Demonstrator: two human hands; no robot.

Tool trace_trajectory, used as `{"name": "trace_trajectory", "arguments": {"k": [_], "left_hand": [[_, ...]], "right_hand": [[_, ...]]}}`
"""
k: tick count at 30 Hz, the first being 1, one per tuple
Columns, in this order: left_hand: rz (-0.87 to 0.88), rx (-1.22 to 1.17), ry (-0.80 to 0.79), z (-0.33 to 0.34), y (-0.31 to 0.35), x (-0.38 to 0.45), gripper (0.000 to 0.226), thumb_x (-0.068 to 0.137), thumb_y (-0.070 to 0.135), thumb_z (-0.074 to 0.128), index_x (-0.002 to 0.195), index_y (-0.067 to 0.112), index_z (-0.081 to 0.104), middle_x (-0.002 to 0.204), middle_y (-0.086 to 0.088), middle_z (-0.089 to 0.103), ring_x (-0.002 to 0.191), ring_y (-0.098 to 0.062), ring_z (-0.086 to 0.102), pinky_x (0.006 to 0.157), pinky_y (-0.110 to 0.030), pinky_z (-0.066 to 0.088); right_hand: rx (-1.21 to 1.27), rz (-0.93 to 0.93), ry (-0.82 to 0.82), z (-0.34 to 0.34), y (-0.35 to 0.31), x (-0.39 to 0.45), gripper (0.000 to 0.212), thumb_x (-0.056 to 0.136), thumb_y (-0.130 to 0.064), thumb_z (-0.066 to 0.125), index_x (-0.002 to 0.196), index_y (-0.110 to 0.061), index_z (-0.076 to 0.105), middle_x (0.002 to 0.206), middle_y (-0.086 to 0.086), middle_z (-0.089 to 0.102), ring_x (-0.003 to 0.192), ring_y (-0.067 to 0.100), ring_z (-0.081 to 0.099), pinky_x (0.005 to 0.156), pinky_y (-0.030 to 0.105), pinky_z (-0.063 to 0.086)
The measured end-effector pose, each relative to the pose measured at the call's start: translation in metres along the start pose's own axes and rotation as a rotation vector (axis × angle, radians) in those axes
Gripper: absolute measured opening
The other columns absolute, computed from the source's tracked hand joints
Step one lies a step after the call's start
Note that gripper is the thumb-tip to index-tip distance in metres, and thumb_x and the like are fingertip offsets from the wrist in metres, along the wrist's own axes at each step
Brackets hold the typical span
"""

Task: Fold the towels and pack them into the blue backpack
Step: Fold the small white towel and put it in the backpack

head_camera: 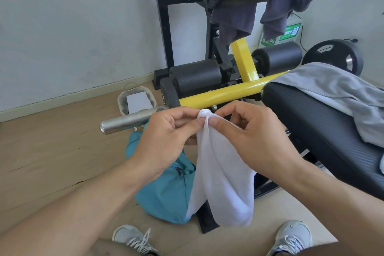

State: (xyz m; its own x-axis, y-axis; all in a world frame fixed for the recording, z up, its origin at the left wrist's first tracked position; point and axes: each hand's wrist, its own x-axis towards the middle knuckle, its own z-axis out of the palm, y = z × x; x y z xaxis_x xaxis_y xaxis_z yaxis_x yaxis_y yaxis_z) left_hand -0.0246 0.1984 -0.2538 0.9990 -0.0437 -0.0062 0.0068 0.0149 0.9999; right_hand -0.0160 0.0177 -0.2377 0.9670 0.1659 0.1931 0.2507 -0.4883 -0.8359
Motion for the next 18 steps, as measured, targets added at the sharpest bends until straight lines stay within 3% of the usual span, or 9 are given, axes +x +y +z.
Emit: {"name": "trace_trajectory", "arguments": {"k": [8,14,18], "left_hand": [[0.013,0.067,-0.039,-0.0022,0.0016,-0.0016,0.015,0.097,0.01,0.062,0.1,0.007,0.077,0.091,-0.012,0.08,0.085,-0.028,0.077,0.078,-0.036,0.06],[0.094,0.144,-0.067,-0.0018,0.0027,-0.0058,0.024,0.088,0.031,0.064,0.096,0.013,0.078,0.087,-0.008,0.08,0.084,-0.026,0.078,0.079,-0.04,0.062],[0.132,0.204,-0.077,-0.0012,0.0018,-0.0056,0.022,0.085,0.033,0.067,0.094,0.015,0.077,0.086,-0.004,0.08,0.084,-0.023,0.078,0.083,-0.042,0.063]], "right_hand": [[-0.004,-0.003,-0.016,-0.0044,0.0027,-0.0007,0.017,0.087,-0.048,0.072,0.081,-0.032,0.072,0.057,-0.015,0.055,0.053,0.001,0.049,0.048,0.014,0.039],[-0.038,-0.019,-0.03,-0.007,0.003,-0.0006,0.02,0.086,-0.05,0.074,0.079,-0.032,0.072,0.058,-0.016,0.056,0.053,0.0,0.05,0.049,0.014,0.039],[-0.051,-0.02,-0.038,-0.0078,0.0028,-0.0027,0.025,0.084,-0.055,0.073,0.076,-0.032,0.071,0.057,-0.016,0.056,0.052,0.001,0.048,0.048,0.015,0.039]]}}
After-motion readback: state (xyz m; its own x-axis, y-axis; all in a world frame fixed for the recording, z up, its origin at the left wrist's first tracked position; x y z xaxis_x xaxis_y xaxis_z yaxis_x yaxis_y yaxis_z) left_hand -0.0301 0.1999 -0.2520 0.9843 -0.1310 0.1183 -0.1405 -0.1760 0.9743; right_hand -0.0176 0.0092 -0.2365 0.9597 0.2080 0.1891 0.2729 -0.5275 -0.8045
